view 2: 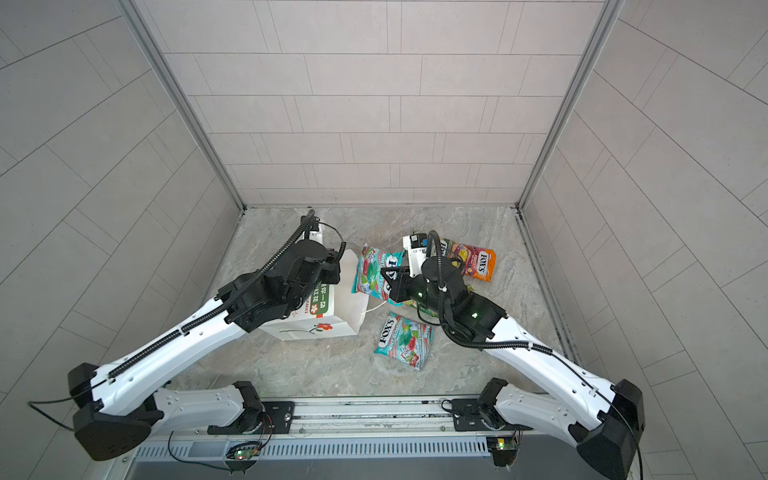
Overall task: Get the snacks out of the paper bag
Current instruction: 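Carry the teal packet farther from the robot while the left gripper releases the bag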
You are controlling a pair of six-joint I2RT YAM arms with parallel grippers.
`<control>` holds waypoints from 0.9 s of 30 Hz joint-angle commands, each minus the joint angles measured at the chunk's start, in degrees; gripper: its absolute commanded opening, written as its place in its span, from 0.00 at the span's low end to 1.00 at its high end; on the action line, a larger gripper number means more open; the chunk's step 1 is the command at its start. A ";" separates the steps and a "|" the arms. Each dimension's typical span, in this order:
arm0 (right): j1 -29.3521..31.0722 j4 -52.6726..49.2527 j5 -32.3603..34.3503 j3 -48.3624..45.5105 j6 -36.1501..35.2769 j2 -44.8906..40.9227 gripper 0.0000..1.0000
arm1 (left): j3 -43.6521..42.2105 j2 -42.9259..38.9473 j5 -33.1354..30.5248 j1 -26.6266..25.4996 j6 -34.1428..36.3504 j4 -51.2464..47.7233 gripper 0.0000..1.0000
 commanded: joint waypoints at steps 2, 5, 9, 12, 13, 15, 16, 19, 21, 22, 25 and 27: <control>-2.60 -3.39 5.03 3.38 -3.12 -2.60 0.00 | 0.62 -3.18 -4.61 0.07 2.57 -2.09 0.00; -6.03 -5.75 7.49 3.92 -3.05 -2.60 0.00 | -0.04 -4.95 -5.78 0.07 3.00 -2.36 0.00; -12.00 -6.71 4.74 4.90 -2.84 0.99 0.00 | -0.98 -7.24 -5.84 0.07 3.29 -1.85 0.00; -14.97 -5.46 1.40 5.09 -3.45 4.89 0.00 | -1.44 -8.75 -5.36 0.07 3.29 -1.51 0.00; -15.55 -4.89 0.36 5.39 -3.82 6.35 0.00 | -1.65 -9.27 -5.25 0.07 3.29 -1.48 0.00; -16.51 -4.22 -2.22 6.46 -4.71 9.84 0.00 | -1.92 -10.10 -4.51 0.07 3.29 -1.14 0.00; -16.92 -4.08 -3.80 7.24 -5.20 11.84 0.00 | -2.03 -10.48 -3.98 0.07 3.29 -0.87 0.00; -17.56 -2.31 -5.41 8.70 -5.73 17.09 0.00 | -2.64 -11.53 -2.74 0.07 3.11 0.15 0.00; -18.08 -0.12 -6.89 9.56 -5.80 20.62 0.00 | -2.88 -11.82 -2.42 0.07 2.94 0.36 0.00; -18.31 0.90 -7.63 10.41 -5.73 22.91 0.00 | -2.92 -11.96 -2.10 0.07 2.78 0.36 0.00; -19.46 4.45 -12.40 13.27 -4.55 30.14 0.00 | -2.92 -12.02 -1.34 0.07 2.63 0.36 0.00; -20.32 6.29 -17.42 15.82 -3.29 35.05 0.00 | -2.70 -12.14 -0.83 0.07 2.58 0.27 0.00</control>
